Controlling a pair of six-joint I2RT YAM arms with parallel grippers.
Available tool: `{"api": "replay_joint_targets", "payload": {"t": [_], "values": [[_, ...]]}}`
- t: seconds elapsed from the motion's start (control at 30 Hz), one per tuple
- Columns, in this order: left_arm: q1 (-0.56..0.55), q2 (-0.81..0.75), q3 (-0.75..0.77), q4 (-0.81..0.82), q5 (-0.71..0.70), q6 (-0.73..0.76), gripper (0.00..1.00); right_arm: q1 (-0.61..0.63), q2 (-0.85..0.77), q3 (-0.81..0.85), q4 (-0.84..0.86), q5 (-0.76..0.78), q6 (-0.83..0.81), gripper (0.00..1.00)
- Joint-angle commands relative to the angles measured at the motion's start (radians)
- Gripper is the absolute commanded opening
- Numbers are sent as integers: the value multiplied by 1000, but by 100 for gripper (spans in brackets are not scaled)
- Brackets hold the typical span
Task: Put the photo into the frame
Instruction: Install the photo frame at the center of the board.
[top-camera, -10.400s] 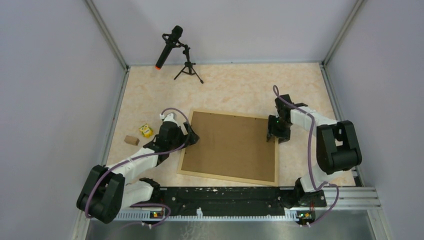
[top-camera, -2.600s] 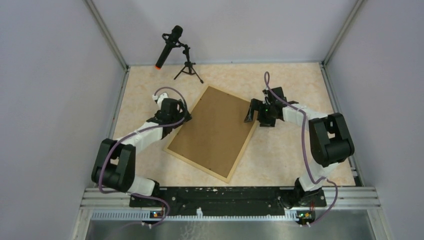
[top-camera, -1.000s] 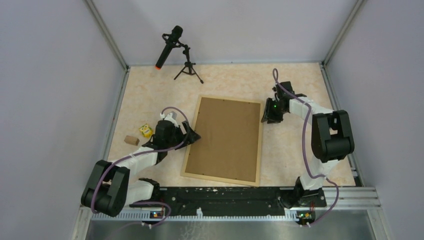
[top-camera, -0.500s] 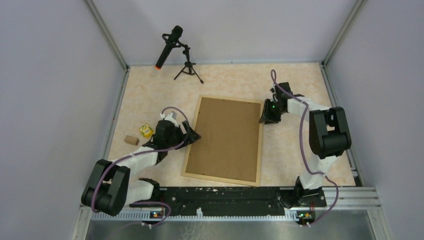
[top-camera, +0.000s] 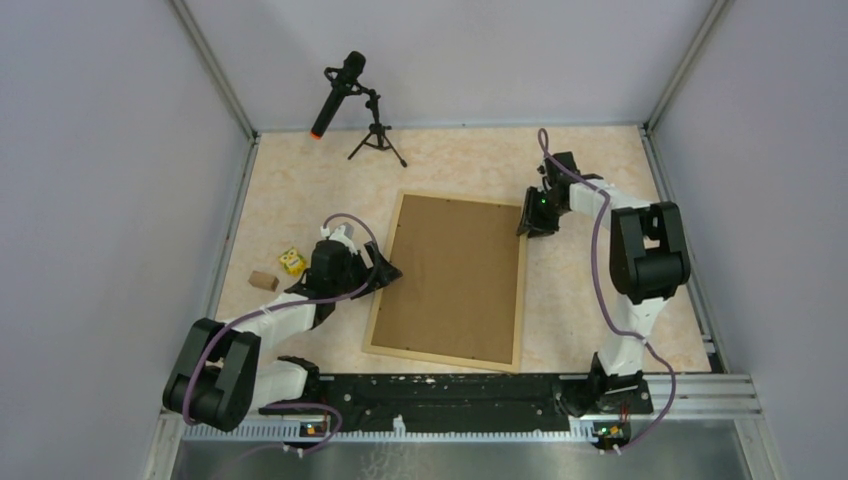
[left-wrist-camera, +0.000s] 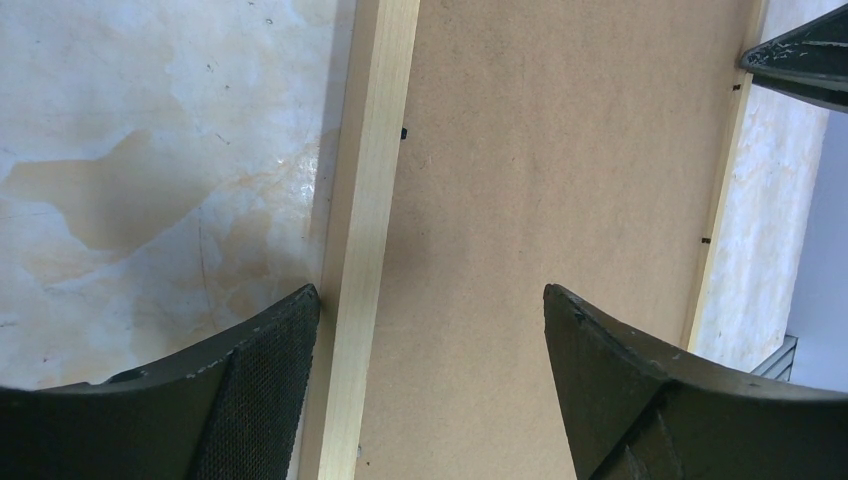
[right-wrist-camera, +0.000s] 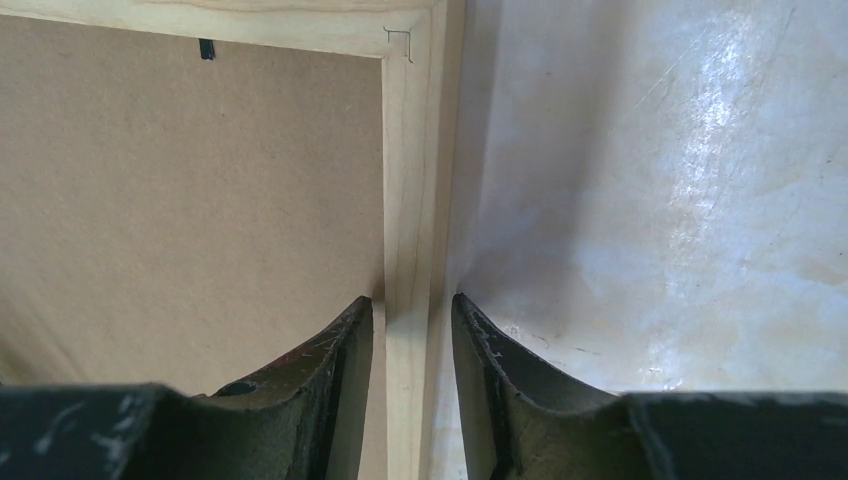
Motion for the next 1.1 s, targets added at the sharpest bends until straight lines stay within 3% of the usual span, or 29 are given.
{"api": "replay_joint_targets", "payload": {"t": [0.0, 0.23, 0.63, 1.07], "values": [[-10, 16, -18, -26, 19, -4, 86, 5, 88, -19, -63, 96, -35, 36], [-9, 22, -16, -24, 19, -4, 86, 14, 26, -74, -34, -17, -26, 38], [-10, 15, -19, -24, 18, -4, 86, -43, -106, -114, -54, -59, -41, 35], [-9, 13, -19, -24, 17, -3, 86, -46, -53, -109, -44, 66, -47, 33]]}}
